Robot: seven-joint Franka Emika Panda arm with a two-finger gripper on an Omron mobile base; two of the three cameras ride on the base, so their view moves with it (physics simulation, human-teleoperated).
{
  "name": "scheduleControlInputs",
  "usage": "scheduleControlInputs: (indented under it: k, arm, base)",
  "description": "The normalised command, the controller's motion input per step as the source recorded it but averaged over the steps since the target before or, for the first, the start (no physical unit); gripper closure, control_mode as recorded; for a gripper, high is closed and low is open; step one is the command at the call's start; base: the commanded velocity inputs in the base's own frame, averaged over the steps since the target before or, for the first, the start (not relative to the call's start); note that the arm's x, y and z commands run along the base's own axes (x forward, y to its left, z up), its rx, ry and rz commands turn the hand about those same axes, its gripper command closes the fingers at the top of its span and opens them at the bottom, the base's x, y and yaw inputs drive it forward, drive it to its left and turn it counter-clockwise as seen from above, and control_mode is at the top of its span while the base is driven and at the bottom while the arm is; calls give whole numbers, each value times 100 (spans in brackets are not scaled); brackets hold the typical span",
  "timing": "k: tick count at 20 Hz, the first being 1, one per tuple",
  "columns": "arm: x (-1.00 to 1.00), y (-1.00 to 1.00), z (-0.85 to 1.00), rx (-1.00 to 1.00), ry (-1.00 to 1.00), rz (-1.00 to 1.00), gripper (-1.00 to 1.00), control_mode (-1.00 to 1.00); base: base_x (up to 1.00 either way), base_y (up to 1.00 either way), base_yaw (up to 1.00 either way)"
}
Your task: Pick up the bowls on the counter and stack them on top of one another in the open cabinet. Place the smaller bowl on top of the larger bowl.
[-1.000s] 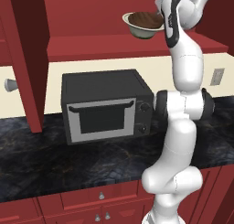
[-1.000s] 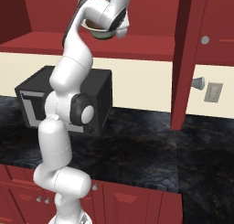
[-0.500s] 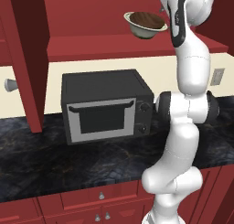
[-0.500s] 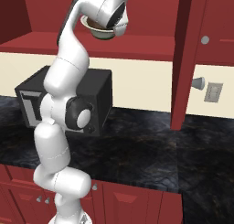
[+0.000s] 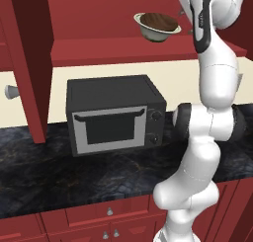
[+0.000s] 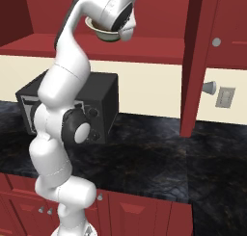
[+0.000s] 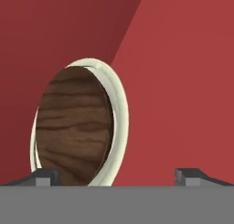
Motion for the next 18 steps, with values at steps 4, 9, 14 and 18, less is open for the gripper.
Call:
scheduleControlInputs:
  k: [4, 9, 14, 18]
  arm:
    - [-2, 10, -6, 0, 0, 0, -100, -100]
    - [-12, 2, -6, 0, 0, 0, -100, -100]
    - [-43, 0, -11, 0, 0, 0, -100, -100]
    - [-54, 0, -4, 0, 0, 0, -100, -100]
  base:
    - [0, 0, 0]
    - [0, 0, 0]
    - [0, 0, 0]
    - [0, 0, 0]
